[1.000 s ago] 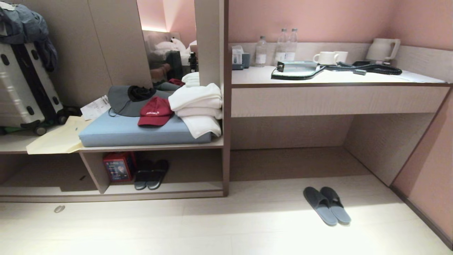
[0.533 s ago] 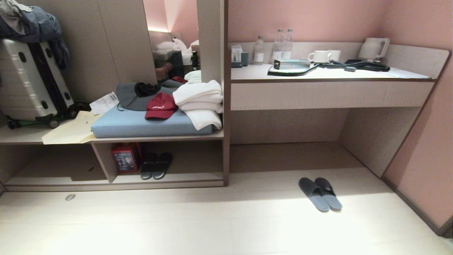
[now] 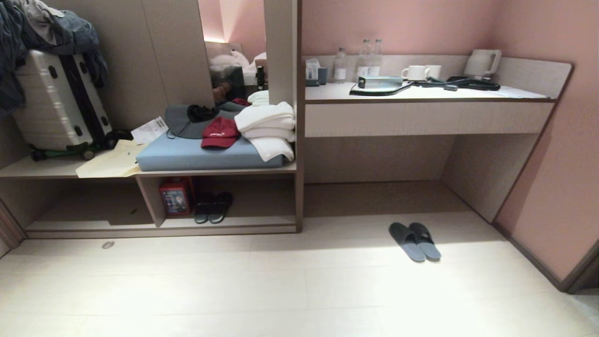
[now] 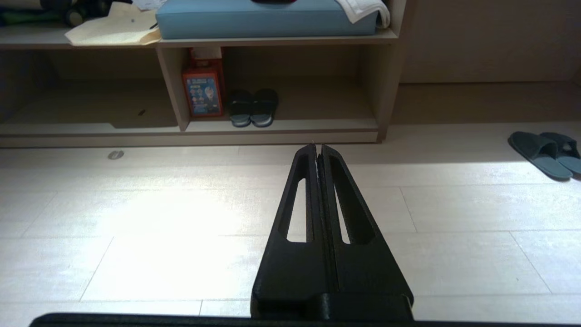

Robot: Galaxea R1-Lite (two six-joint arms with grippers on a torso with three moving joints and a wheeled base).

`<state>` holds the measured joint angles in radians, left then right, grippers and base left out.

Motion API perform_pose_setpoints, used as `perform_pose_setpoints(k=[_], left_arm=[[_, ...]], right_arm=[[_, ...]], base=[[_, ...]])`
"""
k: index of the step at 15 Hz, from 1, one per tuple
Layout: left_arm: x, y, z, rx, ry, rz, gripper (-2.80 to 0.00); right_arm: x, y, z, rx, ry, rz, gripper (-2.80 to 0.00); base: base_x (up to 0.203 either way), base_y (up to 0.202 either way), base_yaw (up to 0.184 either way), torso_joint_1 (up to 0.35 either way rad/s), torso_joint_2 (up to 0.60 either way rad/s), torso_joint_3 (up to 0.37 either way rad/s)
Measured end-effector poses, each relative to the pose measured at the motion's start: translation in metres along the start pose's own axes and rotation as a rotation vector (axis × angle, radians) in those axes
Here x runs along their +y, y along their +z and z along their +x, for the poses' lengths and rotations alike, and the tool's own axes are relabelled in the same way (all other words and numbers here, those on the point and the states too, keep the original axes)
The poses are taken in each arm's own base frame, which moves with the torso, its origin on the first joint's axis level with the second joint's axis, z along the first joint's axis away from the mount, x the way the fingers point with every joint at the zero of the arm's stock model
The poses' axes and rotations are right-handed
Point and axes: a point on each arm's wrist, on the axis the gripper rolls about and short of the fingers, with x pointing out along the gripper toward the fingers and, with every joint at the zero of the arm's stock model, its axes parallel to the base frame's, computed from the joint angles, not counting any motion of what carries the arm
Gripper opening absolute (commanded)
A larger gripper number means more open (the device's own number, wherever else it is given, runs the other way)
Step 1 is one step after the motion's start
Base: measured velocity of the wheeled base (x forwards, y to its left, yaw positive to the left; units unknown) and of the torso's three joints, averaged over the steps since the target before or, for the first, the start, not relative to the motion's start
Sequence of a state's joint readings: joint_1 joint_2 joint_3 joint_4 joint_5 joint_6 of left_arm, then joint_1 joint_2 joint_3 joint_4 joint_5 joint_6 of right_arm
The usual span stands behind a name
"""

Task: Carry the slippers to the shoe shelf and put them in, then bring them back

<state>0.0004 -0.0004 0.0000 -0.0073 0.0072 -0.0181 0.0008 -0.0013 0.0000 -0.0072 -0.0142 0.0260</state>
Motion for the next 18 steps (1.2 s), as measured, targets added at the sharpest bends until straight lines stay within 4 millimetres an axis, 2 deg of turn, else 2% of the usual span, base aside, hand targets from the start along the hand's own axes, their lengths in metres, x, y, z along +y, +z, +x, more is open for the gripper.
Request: perform_pose_setpoints(k=[18], left_arm=[[0.0,-0.0001,0.0,0.001,0.0,0.0,-2.8]], right_arm=[[0.0,0.0,0.0,0.0,0.001,0.0,-2.8]], base=[[-0.196,0.0,0.001,0.001,0.0,0.003]])
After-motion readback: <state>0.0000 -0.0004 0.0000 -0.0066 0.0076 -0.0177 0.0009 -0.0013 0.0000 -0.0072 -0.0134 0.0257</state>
